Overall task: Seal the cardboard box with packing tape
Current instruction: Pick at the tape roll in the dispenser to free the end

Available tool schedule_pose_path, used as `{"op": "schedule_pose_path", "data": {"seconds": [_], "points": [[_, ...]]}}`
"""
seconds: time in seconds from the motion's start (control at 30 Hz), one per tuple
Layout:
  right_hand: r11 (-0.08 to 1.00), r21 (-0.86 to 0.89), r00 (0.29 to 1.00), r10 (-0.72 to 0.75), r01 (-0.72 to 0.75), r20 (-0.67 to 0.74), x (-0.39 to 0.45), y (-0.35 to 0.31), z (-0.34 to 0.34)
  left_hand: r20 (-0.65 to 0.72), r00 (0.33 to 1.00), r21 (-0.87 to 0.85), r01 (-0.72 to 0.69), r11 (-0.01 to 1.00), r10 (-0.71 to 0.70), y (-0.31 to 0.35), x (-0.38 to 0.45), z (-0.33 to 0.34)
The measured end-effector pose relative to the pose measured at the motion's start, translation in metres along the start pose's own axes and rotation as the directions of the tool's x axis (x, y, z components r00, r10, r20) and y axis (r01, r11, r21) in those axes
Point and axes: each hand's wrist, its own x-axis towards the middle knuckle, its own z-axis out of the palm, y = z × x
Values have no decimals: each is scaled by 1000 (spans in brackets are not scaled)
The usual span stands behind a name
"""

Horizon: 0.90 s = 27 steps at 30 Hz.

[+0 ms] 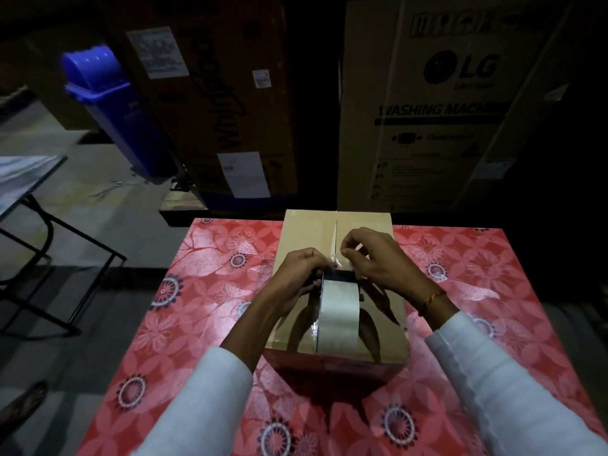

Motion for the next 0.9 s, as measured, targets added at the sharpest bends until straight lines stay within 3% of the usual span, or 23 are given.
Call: {"op": "schedule_pose_path", "data": {"seconds": [0.2, 0.27, 0.4, 0.57, 0.77, 0.9], "points": [[992, -89, 996, -89, 88, -6, 1, -2, 2, 7, 1000, -15, -20, 1000, 20, -5, -1, -5], [998, 10, 997, -68, 68, -25, -4, 0, 2, 9, 999, -16, -33, 999, 33, -8, -2, -6], [915, 386, 989, 141, -116, -37, -20, 6, -1, 12, 999, -14, -32, 999, 32, -9, -1, -6], [929, 314, 980, 187, -197, 63, -26, 12, 7, 9, 1000, -26, -28, 999, 28, -7, 0, -5], [826, 528, 975, 219, -199, 25, -23, 5, 12, 51, 998, -59, -22, 998, 25, -2, -3, -7], [755, 630, 975, 222, -182, 17, -29, 4, 12, 182, 983, -115, 42, 992, -21, 6, -6, -17]]}}
